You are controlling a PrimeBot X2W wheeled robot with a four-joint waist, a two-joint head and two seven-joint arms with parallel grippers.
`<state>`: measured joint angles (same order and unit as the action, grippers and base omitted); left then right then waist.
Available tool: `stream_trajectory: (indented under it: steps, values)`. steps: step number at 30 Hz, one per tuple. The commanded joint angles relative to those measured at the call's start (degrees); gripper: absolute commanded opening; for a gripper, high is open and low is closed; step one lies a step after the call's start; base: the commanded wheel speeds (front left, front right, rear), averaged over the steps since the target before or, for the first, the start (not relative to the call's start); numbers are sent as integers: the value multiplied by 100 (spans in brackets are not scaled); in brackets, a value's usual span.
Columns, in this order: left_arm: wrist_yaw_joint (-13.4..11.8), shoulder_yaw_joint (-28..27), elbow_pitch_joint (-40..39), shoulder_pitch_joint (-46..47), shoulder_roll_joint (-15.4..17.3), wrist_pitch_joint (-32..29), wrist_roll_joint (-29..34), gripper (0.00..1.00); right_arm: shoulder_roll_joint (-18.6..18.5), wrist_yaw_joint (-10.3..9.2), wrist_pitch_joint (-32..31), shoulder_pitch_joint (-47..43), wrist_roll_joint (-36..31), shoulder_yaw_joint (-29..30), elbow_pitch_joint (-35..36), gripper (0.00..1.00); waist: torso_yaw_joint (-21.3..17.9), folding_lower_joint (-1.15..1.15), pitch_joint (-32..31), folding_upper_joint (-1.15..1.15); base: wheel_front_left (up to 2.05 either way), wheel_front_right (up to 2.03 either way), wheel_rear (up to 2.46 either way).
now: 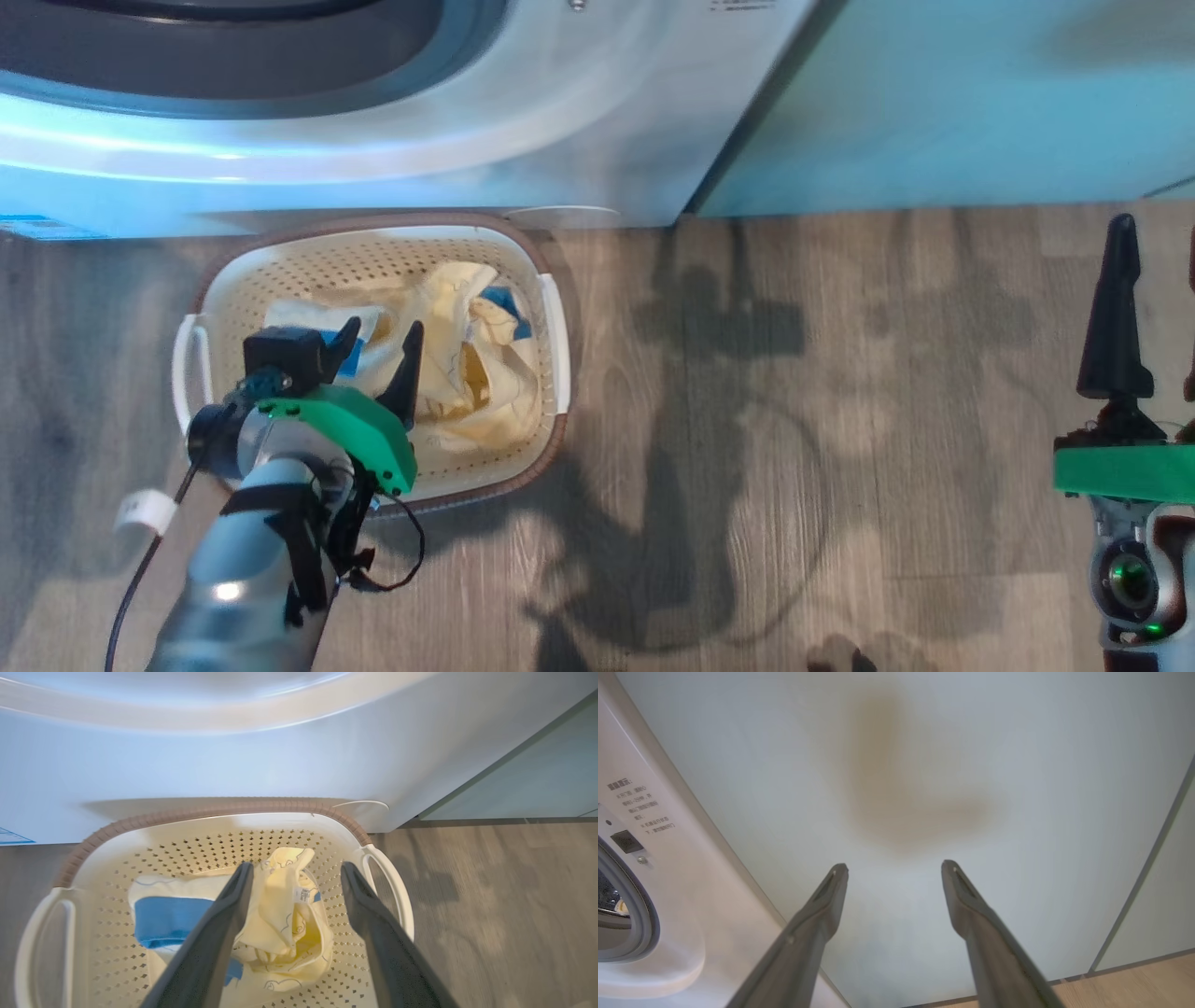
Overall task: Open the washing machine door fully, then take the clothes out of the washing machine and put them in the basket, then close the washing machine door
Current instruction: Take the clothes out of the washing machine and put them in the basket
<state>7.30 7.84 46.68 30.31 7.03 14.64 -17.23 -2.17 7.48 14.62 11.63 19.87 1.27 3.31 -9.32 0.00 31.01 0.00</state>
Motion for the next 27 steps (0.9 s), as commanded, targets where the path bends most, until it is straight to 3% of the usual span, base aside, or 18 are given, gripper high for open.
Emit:
stream_trajectory:
  steps: [1, 13, 27]
  values:
    - [-55, -220, -254, -191, 176, 35, 79, 100, -71, 1, 38, -13, -66, -85, 173, 100, 99, 0, -89, 0, 0, 0, 0]
    - [-150, -814, -2258, -1075, -138, 36, 553, 100, -71, 1, 38, -293, -480, -25, 165, 100, 616, 0, -674, 0, 0, 0, 0]
    - [-135, -1005, -3842, -1875, -217, 36, 936, 100, -71, 1, 38, -867, -718, -236, 100, 100, 743, 0, -1686, 0, 0, 0, 0]
